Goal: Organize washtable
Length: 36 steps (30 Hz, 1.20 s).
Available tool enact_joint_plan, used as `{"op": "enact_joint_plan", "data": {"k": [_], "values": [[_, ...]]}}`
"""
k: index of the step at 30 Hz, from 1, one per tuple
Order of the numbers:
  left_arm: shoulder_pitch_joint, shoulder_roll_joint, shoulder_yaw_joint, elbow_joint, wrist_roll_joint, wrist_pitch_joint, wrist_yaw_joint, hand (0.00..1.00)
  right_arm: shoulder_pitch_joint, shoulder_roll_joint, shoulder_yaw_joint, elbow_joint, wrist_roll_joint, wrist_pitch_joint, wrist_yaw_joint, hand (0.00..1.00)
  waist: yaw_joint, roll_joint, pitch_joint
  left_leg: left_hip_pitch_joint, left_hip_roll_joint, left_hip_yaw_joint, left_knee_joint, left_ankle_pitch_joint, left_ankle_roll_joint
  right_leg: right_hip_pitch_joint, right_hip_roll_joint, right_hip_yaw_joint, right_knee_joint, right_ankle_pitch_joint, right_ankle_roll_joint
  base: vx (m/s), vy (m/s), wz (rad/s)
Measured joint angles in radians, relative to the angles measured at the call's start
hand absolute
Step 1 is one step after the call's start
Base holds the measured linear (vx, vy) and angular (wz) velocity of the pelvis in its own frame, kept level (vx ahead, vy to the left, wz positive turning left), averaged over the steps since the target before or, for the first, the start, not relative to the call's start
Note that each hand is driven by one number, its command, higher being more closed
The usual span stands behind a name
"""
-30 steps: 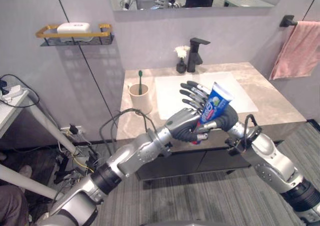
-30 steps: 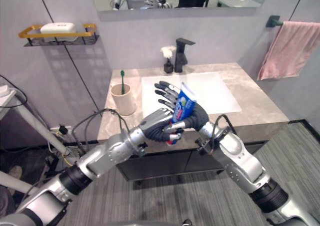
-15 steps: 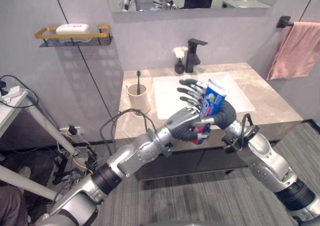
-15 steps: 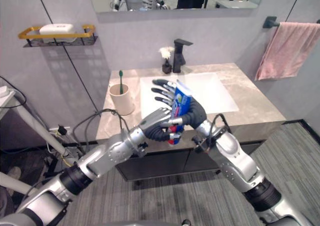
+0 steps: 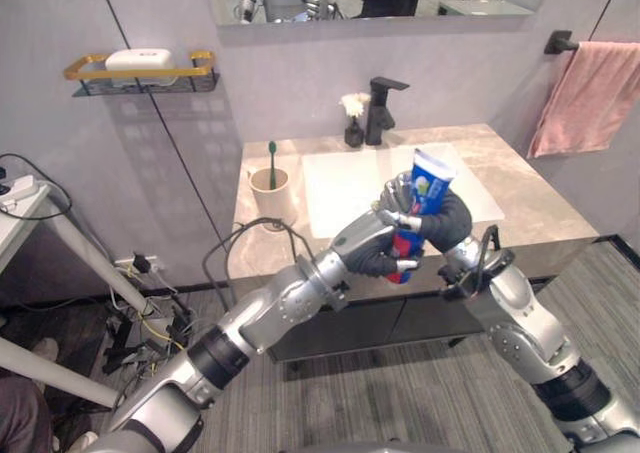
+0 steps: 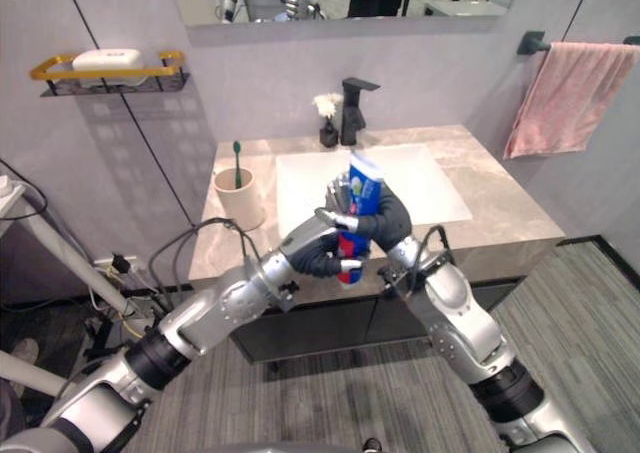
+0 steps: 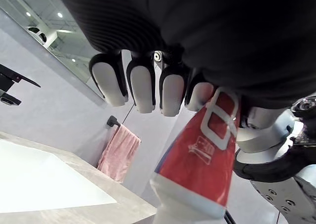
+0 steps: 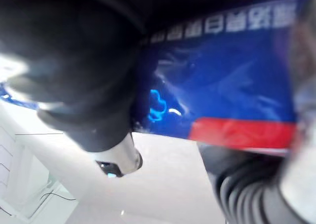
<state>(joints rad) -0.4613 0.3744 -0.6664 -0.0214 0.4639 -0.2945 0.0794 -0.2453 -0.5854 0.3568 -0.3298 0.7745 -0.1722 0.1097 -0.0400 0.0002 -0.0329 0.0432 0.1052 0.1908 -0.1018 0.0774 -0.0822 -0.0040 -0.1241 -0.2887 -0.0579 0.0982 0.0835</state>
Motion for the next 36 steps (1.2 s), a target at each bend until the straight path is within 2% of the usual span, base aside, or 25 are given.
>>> {"op": "enact_joint_plan", "data": {"k": [8,9,19,22,25,31,36], "values": [[0.0,-0.009,0.006,0.01,0.001,0.0,0.021,1.0,0.0,0.05,-0.021,0.01,-0.025,-0.007,-0.006,1.0,0.0,0.0,0.0,0.001,0.0,0.001,0.0,0.0,0.0,-0.001,0.0,0.004,0.0,0.0,0.0,0.0,0.0,0.0],[0.0,-0.017,0.008,0.013,0.001,0.0,0.032,0.0,0.0,0.061,-0.03,0.01,-0.031,-0.008,-0.006,1.0,0.0,0.0,0.0,0.001,0.0,0.001,0.0,0.0,0.0,-0.001,0.0,0.004,0.0,0.0,0.0,0.0,0.0,0.0],[0.006,-0.073,0.044,0.032,-0.007,0.004,0.057,0.0,0.0,0.136,-0.077,0.011,-0.061,-0.02,-0.05,1.0,0.001,-0.001,-0.001,0.002,0.0,0.0,0.0,0.0,0.0,-0.001,0.0,0.006,0.0,0.001,0.0,0.0,0.0,0.0],[0.01,-0.091,0.054,0.033,-0.021,0.009,0.074,0.0,-0.001,0.153,-0.086,0.014,-0.078,-0.036,-0.073,1.0,0.001,-0.001,-0.001,0.002,0.0,-0.001,0.0,0.001,0.0,-0.001,0.0,0.006,0.0,0.001,0.0,0.0,0.0,0.0],[0.021,-0.112,0.09,0.034,-0.025,0.016,0.076,0.0,-0.017,0.166,-0.099,0.044,-0.083,-0.044,-0.086,1.0,-0.001,-0.002,-0.002,0.003,0.0,-0.001,0.0,0.003,0.001,-0.001,0.0,0.006,0.0,0.002,0.0,0.0,0.0,0.0],[0.074,-0.129,0.137,0.033,-0.06,0.025,0.078,0.0,-0.051,0.186,-0.22,0.083,-0.117,-0.053,-0.13,1.0,0.002,-0.002,-0.002,0.002,0.0,-0.004,-0.001,0.006,0.001,0.0,0.0,0.003,0.0,0.0,0.003,0.0,0.0,0.0],[0.096,-0.154,0.219,0.027,-0.061,0.046,0.079,0.0,-0.079,0.187,-0.241,0.083,-0.117,-0.059,-0.132,1.0,0.002,-0.002,-0.003,0.002,0.001,-0.005,-0.001,0.006,0.001,0.0,0.0,0.002,0.0,-0.001,0.005,0.0,0.0,0.0]]}}
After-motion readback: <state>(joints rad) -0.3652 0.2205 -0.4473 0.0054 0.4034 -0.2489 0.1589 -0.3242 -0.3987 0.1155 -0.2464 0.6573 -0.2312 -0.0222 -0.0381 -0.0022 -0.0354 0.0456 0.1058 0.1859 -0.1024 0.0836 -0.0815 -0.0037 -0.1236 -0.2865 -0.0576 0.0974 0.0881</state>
